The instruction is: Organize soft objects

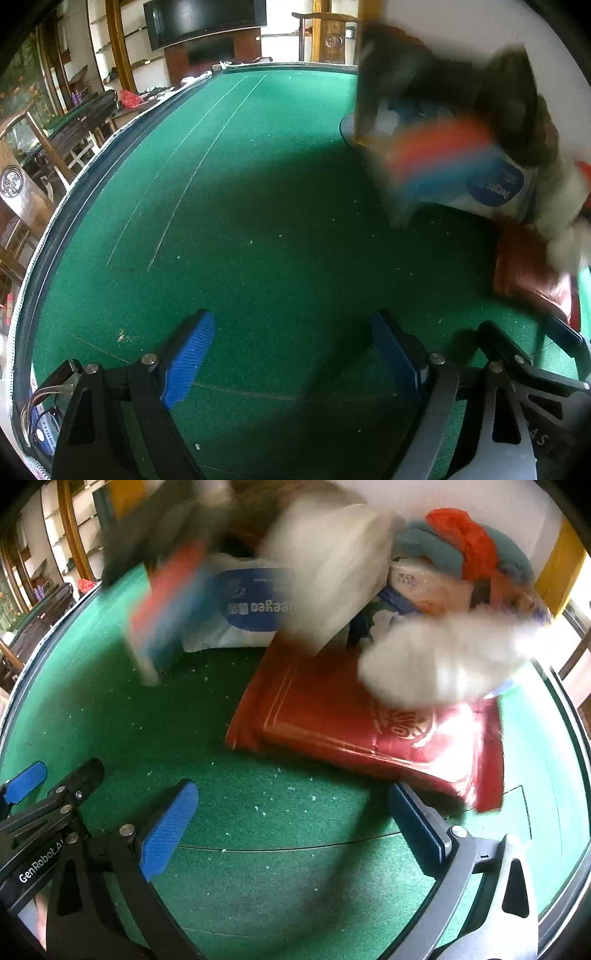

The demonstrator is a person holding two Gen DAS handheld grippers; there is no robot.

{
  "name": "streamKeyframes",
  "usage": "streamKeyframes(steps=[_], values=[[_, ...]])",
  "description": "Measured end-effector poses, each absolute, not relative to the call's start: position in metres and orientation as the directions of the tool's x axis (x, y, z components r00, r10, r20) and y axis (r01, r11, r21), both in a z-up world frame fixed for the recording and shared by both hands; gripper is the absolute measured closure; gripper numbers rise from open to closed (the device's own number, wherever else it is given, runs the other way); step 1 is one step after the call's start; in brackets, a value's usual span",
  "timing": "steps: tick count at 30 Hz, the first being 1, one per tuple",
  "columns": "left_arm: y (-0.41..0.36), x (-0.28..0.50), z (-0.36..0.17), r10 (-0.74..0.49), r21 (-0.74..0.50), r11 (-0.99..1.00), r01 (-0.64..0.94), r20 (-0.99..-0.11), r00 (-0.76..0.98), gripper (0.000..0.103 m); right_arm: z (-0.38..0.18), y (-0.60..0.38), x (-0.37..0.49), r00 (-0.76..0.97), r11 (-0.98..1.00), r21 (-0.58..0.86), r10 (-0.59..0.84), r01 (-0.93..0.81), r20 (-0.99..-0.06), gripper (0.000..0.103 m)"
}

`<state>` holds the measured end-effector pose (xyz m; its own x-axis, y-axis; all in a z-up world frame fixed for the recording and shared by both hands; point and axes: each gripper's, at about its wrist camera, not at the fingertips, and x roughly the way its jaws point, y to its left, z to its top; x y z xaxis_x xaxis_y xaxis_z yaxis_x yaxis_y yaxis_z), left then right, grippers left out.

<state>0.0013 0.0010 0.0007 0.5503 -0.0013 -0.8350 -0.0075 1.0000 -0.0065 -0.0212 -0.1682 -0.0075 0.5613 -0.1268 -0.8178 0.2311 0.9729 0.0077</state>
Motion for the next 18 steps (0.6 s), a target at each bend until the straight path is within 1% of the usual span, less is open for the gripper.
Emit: streamKeyframes(steps=[18], values=[[0.0003,0.0011,0.0004,0.000,-0.006,1.000,-0.009,-0.835,0.551,0.016,-0.0069,-0.1685,-0.0218,0.561,0.973,0.007,-0.127,0.231,-0.818,0.000]])
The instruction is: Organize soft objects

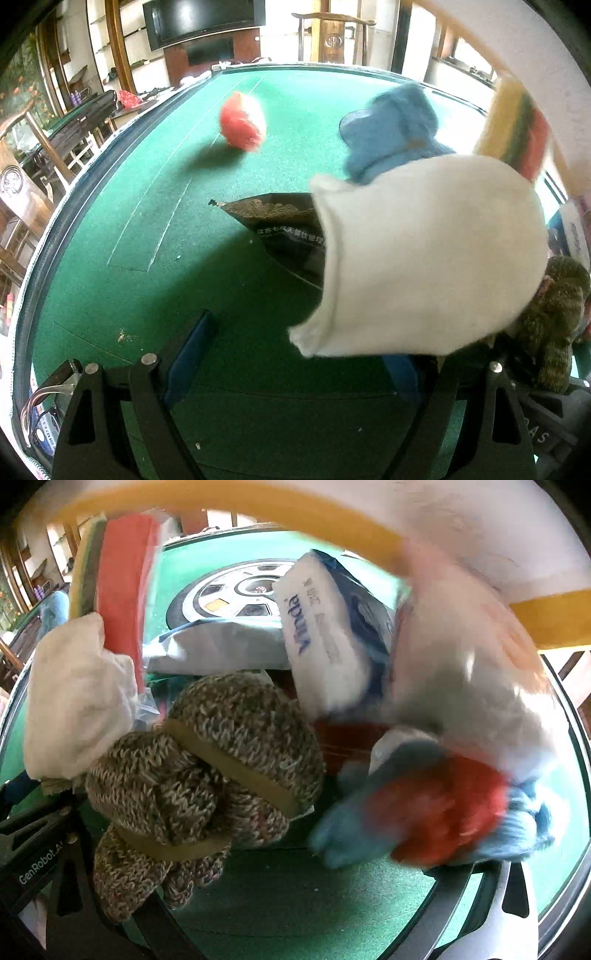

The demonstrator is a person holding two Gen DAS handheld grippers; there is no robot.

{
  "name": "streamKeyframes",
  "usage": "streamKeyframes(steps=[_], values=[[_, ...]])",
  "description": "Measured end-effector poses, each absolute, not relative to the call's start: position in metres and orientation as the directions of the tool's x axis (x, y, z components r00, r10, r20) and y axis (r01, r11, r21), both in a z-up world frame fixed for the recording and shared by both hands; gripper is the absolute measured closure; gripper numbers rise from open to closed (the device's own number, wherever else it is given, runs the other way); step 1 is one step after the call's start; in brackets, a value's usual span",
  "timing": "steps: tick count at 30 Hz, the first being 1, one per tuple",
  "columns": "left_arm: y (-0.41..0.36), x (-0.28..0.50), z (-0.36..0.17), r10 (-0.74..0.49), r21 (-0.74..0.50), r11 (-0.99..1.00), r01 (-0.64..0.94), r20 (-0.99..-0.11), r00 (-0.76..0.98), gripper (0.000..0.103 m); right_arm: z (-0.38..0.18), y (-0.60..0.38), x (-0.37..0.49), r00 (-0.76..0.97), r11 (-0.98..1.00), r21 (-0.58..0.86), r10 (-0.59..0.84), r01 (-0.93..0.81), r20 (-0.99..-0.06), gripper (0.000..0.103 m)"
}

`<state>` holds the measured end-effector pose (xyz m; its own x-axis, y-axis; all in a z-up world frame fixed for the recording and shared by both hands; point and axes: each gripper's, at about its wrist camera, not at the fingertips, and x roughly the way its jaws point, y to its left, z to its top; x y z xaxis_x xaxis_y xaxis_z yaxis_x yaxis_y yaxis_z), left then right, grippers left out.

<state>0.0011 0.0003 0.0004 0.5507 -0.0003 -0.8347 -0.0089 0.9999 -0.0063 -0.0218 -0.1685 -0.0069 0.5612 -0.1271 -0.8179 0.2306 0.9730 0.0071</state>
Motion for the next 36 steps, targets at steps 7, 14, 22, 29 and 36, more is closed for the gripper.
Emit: streamKeyframes(steps=[7,14,22,29,36], values=[[0.0003,0.0010,0.0003,0.000,-0.006,1.000,-0.009,-0.835,0.551,0.016,-0.0066,-0.1686,-0.0216,0.561,0.973,0.007,-0.127,0.231,-0.818,0.000],[0.0003,0.0010,0.0003,0.000,-0.006,1.000,-0.009,-0.834,0.551,0.016,-0.0060,-0.1690,-0.0216,0.561,0.973,0.007,-0.127,0.230,-0.818,0.000],[0.0004,0.0010,0.0004,0.000,-0.006,1.000,-0.009,-0.834,0.551,0.016,-0.0051,-0.1698,-0.0222,0.561,0.973,0.007,-0.127,0.230,-0.818,0.000],[0.0005,0.0011,0.0004,0.000,-0.006,1.000,-0.009,-0.834,0.552,0.016,-0.0046,-0.1705,-0.0224,0.561,0.973,0.007,-0.127,0.230,-0.818,0.000],[0.0005,0.0010,0.0004,0.000,-0.006,1.000,-0.009,-0.834,0.551,0.016,-0.0051,-0.1701,-0.0224,0.561,0.973,0.007,-0.127,0.230,-0.818,0.000]])
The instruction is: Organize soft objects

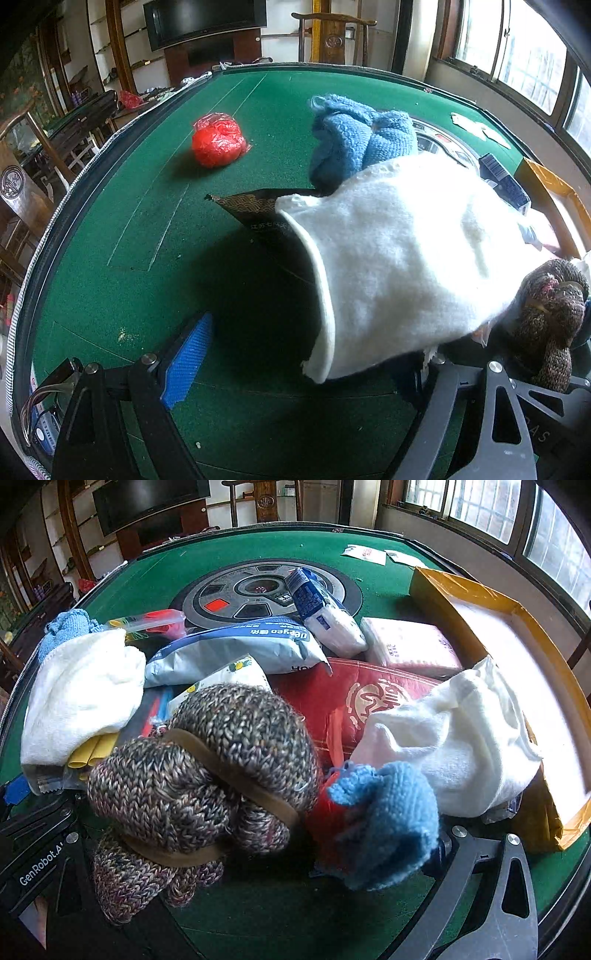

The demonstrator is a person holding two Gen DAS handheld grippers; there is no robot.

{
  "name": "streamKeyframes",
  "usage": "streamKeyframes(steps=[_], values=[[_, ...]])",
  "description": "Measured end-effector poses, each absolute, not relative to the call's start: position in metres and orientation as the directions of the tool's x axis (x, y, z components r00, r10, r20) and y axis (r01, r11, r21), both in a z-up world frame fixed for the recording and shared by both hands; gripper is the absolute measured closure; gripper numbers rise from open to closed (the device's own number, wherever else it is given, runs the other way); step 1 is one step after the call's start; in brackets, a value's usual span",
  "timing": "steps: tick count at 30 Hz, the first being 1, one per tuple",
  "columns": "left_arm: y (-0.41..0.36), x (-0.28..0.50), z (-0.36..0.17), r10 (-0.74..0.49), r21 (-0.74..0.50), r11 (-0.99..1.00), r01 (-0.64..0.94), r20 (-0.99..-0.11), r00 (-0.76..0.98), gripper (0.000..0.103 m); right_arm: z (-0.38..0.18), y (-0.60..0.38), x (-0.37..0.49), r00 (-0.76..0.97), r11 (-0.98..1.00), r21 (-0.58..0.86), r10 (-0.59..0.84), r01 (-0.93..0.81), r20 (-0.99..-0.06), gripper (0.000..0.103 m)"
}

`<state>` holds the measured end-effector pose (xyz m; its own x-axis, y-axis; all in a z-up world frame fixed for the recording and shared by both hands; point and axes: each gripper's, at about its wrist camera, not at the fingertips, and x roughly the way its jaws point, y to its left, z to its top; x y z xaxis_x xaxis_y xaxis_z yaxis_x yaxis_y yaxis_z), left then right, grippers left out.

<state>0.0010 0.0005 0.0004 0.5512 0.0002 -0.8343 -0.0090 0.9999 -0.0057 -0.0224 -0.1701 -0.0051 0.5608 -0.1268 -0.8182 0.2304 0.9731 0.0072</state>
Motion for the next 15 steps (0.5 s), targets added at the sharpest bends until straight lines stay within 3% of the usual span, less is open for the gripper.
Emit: streamKeyframes(steps=[15], values=[[0.0006,0.0009,0.0004,0.000,-0.006,1.000,-0.008,-0.834,0.552,0.015,-0.0049,-0.1705,-0.0223,0.561,0.973,0.007,-0.127,0.230,-0.818,0.000]])
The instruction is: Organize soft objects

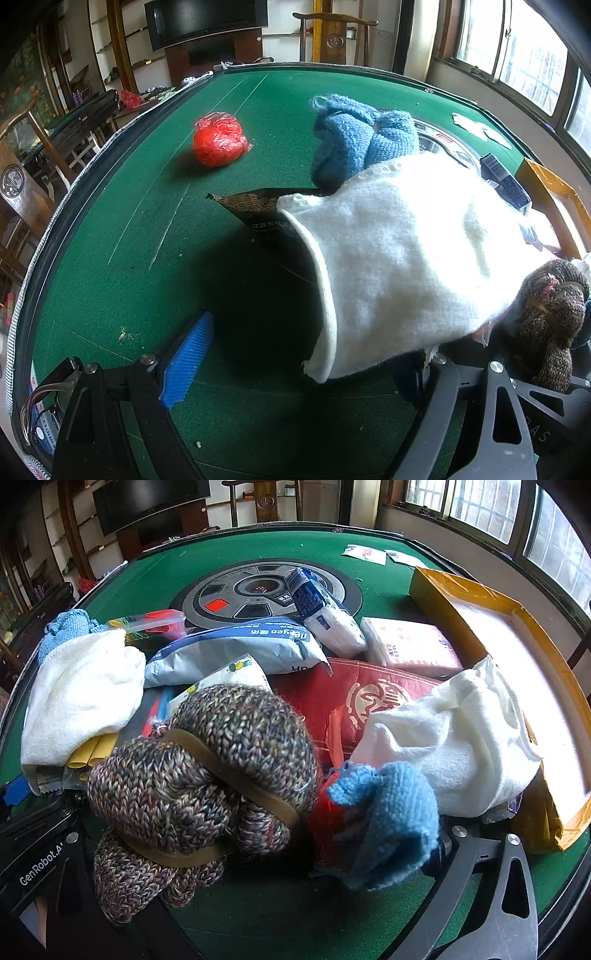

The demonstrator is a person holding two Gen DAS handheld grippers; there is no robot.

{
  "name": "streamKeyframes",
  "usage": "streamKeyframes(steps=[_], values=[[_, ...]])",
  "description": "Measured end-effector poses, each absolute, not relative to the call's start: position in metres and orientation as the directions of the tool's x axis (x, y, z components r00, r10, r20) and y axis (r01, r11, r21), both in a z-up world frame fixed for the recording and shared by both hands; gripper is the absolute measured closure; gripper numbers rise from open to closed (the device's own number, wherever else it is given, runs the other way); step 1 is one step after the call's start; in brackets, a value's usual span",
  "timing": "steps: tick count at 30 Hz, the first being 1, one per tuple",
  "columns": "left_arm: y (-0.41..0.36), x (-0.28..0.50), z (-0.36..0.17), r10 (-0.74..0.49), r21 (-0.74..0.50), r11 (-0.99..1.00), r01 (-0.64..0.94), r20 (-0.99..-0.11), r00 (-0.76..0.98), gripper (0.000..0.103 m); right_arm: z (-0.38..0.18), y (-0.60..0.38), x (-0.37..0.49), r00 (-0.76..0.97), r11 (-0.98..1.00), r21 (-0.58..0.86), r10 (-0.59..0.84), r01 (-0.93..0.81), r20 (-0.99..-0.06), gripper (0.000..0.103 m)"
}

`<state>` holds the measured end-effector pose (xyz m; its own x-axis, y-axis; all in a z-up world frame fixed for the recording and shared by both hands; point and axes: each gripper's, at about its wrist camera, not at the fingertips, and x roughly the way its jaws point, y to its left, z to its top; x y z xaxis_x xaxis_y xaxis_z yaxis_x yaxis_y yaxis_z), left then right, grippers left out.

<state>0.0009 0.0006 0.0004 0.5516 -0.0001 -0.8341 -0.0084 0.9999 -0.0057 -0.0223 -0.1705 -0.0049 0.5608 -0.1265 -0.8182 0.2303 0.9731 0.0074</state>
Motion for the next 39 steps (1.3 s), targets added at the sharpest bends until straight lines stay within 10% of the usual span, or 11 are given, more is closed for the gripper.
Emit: streamKeyframes(steps=[30,39], values=[[0.007,0.002,0.001,0.007,-0.008,1.000,-0.025,-0.838,0.546,0.010,-0.004,-0.172,-0.023,0.560,0.973,0.006,-0.126,0.229,-0.819,0.000],[0.035,-0.022,0.035,-0.130,-0.121,0.991,0.051,-0.843,0.523,0.010,0.007,-0.190,-0.063,0.505,0.992,0.094,0.122,-0.082,-0.855,0.002]])
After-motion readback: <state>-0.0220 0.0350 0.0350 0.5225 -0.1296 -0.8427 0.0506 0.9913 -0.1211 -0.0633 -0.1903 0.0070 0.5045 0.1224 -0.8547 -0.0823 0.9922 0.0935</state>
